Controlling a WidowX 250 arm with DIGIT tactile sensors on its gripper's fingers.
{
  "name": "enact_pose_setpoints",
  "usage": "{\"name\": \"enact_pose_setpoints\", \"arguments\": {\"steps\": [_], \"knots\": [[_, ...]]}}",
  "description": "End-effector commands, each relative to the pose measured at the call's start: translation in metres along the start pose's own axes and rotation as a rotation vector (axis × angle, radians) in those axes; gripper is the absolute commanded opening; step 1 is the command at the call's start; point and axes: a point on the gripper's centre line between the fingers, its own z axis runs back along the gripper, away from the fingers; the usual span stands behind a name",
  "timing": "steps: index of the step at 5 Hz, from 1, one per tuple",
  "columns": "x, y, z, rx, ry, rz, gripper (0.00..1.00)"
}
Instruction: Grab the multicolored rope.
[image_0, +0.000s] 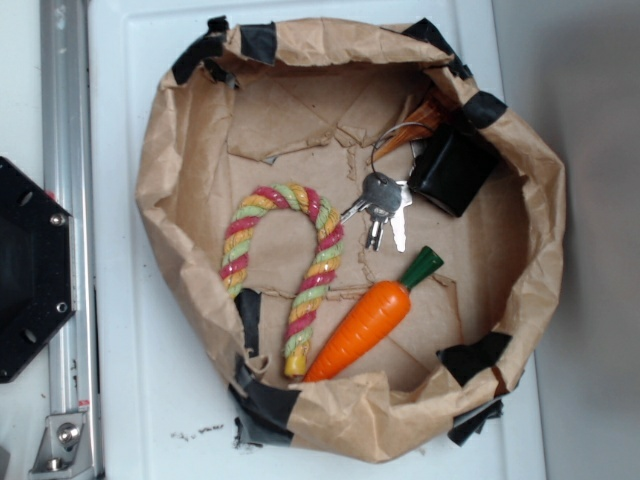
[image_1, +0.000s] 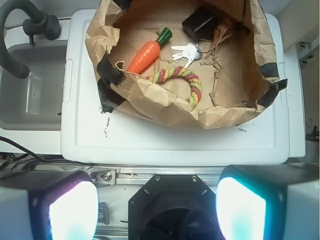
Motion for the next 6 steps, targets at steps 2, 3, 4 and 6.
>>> {"name": "enact_pose_setpoints", "arguments": {"steps": [2,3,4,6], "knots": [[0.046,0.016,-0.041,0.009,-0.038,0.176,1.00],[0.086,0.022,-0.080,-0.016,0.019,0.370,1.00],[0.099,0.030,-0.111,-0.006,0.059,0.624,1.00],[0.090,0.043,-0.181,0.091,0.091,0.932,1.00]]}}
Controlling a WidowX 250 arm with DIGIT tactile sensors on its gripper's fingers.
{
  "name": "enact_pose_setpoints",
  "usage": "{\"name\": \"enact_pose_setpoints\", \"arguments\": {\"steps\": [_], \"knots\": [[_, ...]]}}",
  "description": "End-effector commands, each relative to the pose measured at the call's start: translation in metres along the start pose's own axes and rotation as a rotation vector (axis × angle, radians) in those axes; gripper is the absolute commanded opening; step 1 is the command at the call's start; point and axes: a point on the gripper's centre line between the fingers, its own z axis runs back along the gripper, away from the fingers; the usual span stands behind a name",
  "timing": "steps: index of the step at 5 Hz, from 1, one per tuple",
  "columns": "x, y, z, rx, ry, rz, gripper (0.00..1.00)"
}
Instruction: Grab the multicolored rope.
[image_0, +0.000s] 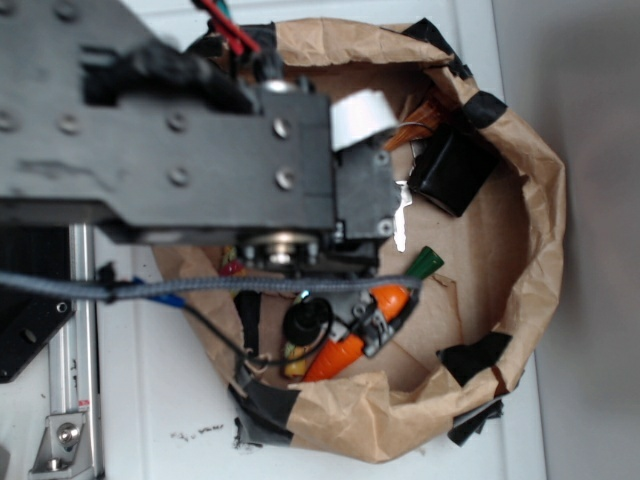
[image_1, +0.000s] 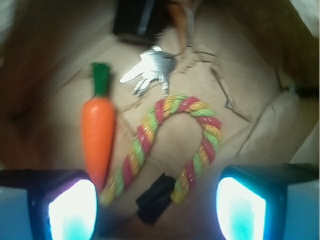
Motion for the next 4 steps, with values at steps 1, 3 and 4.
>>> {"name": "enact_pose_setpoints", "arguments": {"steps": [1,3,4], "knots": [[0.019,0.011,-0.065,0.034,0.008,0.081,1.00],[0.029,-0.008,-0.092,0.007,0.097,0.081,1.00],[0.027,-0.005,-0.092,0.009,0.084,0.091,0.00]]}}
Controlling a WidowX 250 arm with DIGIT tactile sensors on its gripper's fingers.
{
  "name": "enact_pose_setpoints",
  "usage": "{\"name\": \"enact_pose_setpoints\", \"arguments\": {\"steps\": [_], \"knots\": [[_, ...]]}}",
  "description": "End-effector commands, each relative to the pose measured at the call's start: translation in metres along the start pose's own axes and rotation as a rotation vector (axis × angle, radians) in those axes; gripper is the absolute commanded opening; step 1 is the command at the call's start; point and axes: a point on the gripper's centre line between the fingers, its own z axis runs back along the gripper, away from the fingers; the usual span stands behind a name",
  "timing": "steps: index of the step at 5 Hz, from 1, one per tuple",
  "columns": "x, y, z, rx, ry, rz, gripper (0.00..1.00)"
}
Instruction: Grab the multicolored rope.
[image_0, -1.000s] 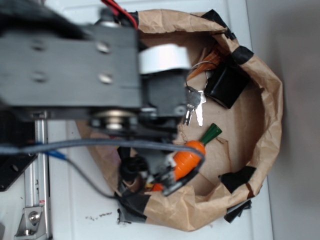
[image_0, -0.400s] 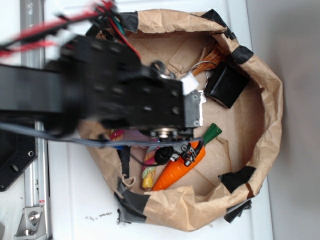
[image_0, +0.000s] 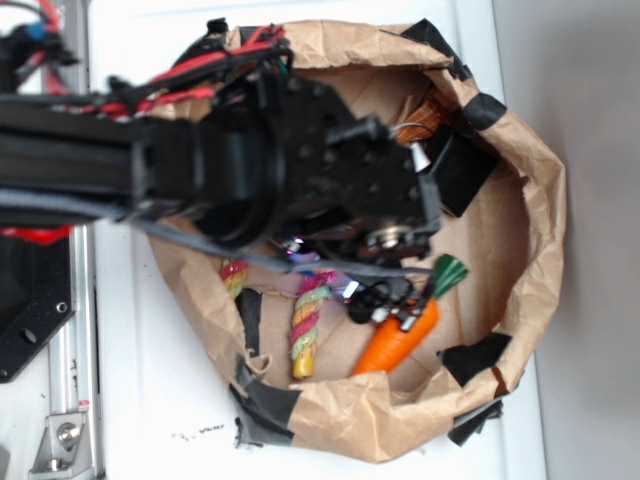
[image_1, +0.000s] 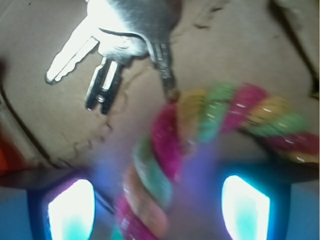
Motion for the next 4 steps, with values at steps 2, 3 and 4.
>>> {"name": "enact_pose_setpoints", "arguments": {"steps": [2,3,4], "knots": [[-0.001,0.013,0.039,-0.051,-0.153,-0.133,0.00],[0.003,0.009,0.089,-0.129,-0.322,-0.259,0.00],[0.015,0.009,0.142,-0.136,-0.405,-0.342,0.00]]}}
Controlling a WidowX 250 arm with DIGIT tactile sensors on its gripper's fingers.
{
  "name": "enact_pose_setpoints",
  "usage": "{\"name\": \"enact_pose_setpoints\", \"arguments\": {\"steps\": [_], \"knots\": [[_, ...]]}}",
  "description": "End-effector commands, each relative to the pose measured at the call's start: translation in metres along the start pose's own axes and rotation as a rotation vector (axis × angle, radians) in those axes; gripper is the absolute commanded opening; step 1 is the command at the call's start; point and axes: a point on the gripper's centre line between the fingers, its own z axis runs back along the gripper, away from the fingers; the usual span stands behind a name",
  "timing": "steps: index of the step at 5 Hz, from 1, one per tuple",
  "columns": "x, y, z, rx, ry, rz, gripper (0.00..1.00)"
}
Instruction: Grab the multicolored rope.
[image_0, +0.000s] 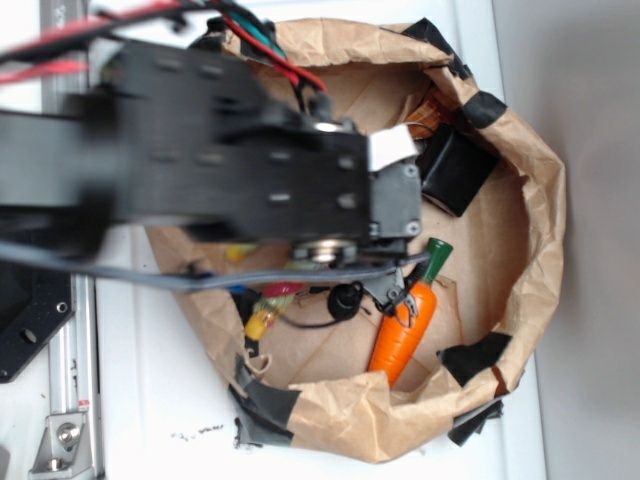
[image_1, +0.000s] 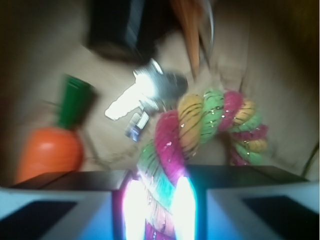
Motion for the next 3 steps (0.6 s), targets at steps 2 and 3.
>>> {"name": "enact_pose_setpoints", "arguments": {"steps": [2,3], "knots": [[0.025,0.014,0.112,-0.040,-0.005,-0.347,0.00],[0.019,0.014,0.114,0.023,0.017,-0.309,0.00]]}}
